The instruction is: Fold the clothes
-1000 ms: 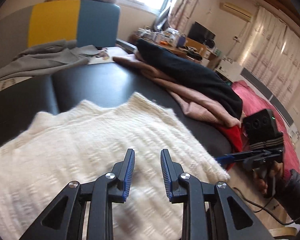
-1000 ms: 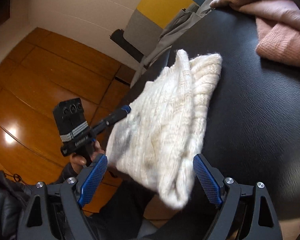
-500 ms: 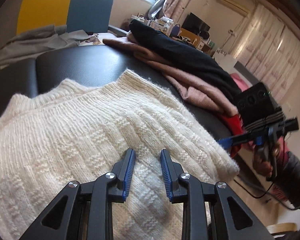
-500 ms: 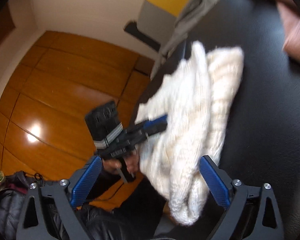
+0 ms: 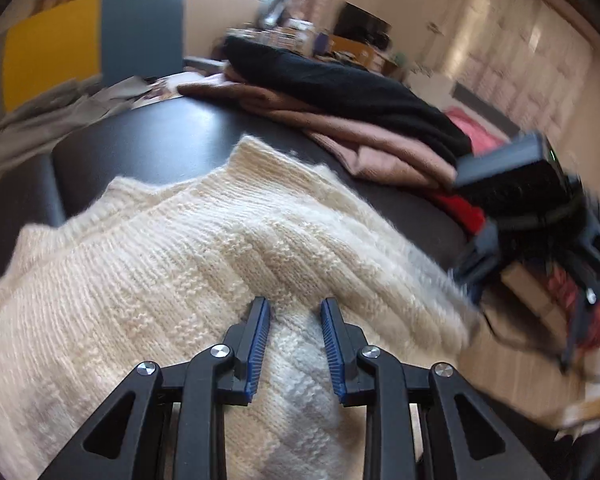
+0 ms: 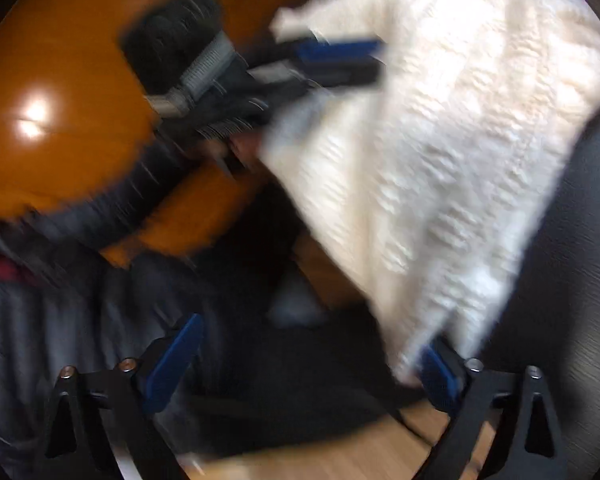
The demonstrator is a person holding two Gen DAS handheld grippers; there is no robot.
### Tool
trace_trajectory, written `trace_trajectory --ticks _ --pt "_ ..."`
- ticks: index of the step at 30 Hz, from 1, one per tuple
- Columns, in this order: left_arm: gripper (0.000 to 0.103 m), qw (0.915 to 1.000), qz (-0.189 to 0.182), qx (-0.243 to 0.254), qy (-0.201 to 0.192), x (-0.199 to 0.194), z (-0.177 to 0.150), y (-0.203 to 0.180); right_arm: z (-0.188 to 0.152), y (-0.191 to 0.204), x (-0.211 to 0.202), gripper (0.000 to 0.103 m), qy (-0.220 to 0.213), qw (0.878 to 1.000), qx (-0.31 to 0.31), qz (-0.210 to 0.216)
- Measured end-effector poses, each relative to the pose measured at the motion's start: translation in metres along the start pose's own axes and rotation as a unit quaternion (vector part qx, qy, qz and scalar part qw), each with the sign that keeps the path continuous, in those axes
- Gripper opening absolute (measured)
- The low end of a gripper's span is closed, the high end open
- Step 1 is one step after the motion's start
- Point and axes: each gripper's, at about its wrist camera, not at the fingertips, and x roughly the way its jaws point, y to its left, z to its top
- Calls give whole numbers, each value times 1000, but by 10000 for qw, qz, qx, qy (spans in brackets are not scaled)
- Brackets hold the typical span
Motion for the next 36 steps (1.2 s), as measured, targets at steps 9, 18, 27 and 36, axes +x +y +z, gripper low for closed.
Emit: trace_trajectory --ticks 9,18,27,36 --pt "27 9993 -124 -252 -263 -8 -5 7 -18 9 -29 85 -249 9881 360 -1472" --pt "28 9858 500 -1244 -1013 -66 -19 49 22 45 -82 85 -3147 8879 326 -3340" --pt "29 9696 1432 -1613 -1160 -106 -58 101 103 1 -43 29 -2704 8586 664 -4304" --pt "31 9500 1931 -2287 -890 -90 -89 138 113 -10 -31 8 -2270 8057 787 -5415"
